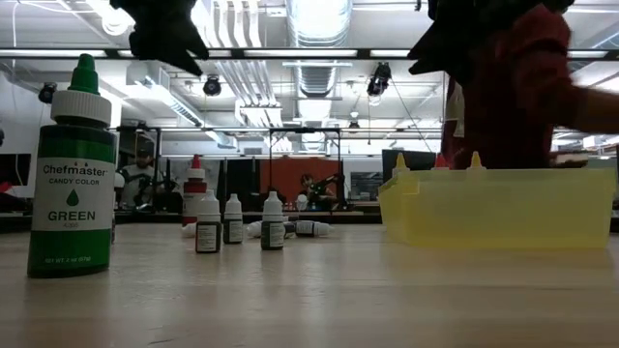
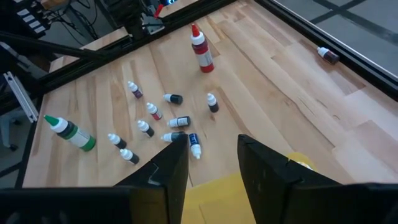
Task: Pick & Place food coloring
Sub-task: Put the big red food coloring bottle into the yellow bin
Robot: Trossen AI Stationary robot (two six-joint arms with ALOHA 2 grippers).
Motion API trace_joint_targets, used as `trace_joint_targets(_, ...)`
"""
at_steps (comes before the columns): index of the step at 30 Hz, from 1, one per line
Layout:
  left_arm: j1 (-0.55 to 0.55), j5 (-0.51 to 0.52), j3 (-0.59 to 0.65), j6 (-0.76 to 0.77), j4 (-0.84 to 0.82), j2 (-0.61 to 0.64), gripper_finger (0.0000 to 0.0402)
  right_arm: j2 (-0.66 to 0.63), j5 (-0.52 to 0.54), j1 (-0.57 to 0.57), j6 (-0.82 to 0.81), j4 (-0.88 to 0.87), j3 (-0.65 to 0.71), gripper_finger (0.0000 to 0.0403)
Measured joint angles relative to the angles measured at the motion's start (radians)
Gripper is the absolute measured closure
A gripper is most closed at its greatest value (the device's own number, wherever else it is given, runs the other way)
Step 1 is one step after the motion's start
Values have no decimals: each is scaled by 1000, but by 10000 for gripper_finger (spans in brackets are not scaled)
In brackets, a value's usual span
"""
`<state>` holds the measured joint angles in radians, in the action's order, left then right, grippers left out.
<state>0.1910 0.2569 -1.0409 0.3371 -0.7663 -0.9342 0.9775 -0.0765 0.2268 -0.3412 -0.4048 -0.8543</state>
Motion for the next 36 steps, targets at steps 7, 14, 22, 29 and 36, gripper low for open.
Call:
trace_joint_targets(7, 82, -47, 0, -60, -58, -43, 188, 0, 0, 0, 0, 0, 0, 275)
trace_joint_targets(14, 120, -76, 0, -162, -75, -122, 188, 0, 0, 0, 0, -2, 0, 275)
trace_joint_targets(22, 153, -77, 20, -245, -73, -199, 188, 0, 0, 0, 0, -2, 0, 275)
trace_joint_targets(29, 188, -106, 88, -259, -31, -258, 189, 0, -1, 0, 0, -2, 0, 275)
trace_joint_targets(36, 205, -144, 123, -249, 9, -313, 189, 0, -1, 0, 0, -2, 0, 275)
